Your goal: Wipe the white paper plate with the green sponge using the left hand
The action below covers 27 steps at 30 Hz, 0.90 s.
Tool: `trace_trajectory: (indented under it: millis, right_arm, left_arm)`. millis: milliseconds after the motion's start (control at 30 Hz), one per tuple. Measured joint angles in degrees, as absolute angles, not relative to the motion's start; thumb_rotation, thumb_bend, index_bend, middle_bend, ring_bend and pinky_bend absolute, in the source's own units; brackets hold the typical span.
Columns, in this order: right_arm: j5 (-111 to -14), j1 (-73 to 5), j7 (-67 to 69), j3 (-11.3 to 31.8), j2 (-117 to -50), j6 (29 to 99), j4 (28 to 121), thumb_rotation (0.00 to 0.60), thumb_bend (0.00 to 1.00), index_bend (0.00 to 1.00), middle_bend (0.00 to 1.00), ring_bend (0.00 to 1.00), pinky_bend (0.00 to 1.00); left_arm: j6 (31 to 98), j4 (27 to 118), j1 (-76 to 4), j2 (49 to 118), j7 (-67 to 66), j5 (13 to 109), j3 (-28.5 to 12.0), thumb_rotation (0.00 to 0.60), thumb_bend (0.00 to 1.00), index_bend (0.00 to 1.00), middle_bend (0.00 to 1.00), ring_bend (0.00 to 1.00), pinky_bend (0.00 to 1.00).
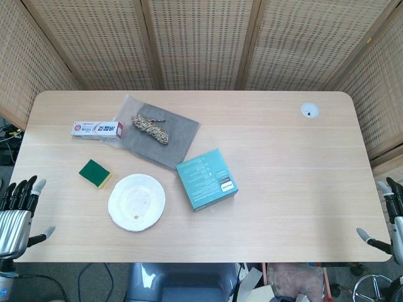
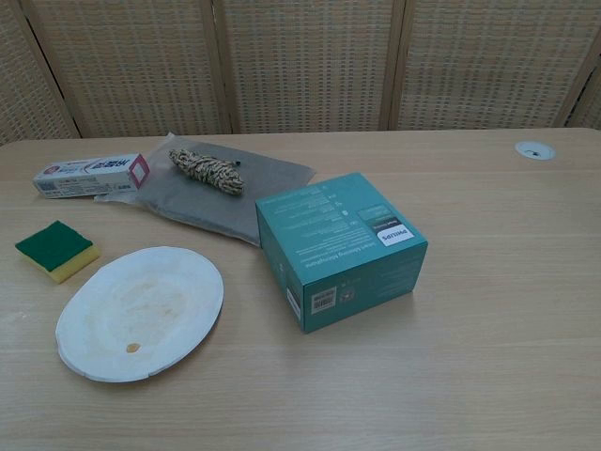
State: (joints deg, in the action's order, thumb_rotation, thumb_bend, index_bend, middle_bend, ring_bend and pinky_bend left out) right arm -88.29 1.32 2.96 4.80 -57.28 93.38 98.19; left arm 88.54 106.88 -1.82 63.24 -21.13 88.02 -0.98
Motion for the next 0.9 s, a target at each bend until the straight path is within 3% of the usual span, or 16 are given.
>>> trace_trajectory:
  millis: [400, 567, 700, 900]
  right_arm:
    - [-88.3, 1.4, 3.7, 5.1, -57.3, 93.8, 98.1, 0.6, 0.0, 0.04, 0.0, 0.0, 0.0]
    - [-87.5, 0.8, 3.3, 5.3, -57.6, 92.5, 97.7, 0.6, 0.0, 0.04, 0.0, 0.0, 0.0]
    - [-86.0, 0.3, 2.1, 5.9, -58.0, 91.7, 97.6, 0.6, 0.0, 0.04, 0.0, 0.0, 0.0]
    - [-82.9, -0.6, -0.3, 6.9, -58.8, 89.9, 97.5, 0.6, 0.0, 0.04, 0.0, 0.0, 0.0]
  left_arm:
    - [84.9, 105.8, -3.6, 63.7, -21.2, 84.4, -2.0, 0.6, 0.01, 0.0, 0.0, 0.0, 0.0]
    - [79.2, 102.1, -7.3, 64.7, -21.3, 80.9, -4.2, 0.6, 0.0, 0.0, 0.0, 0.0, 0.0]
    - [71.6, 95.5, -12.3, 65.5, -18.8, 80.1, -5.7, 0.6, 0.0, 0.0, 0.0, 0.0, 0.0]
    - [61.6, 77.1, -20.8, 69.3, -10.7, 84.0, -5.6, 0.6, 0.0, 0.0, 0.0, 0.0, 0.01]
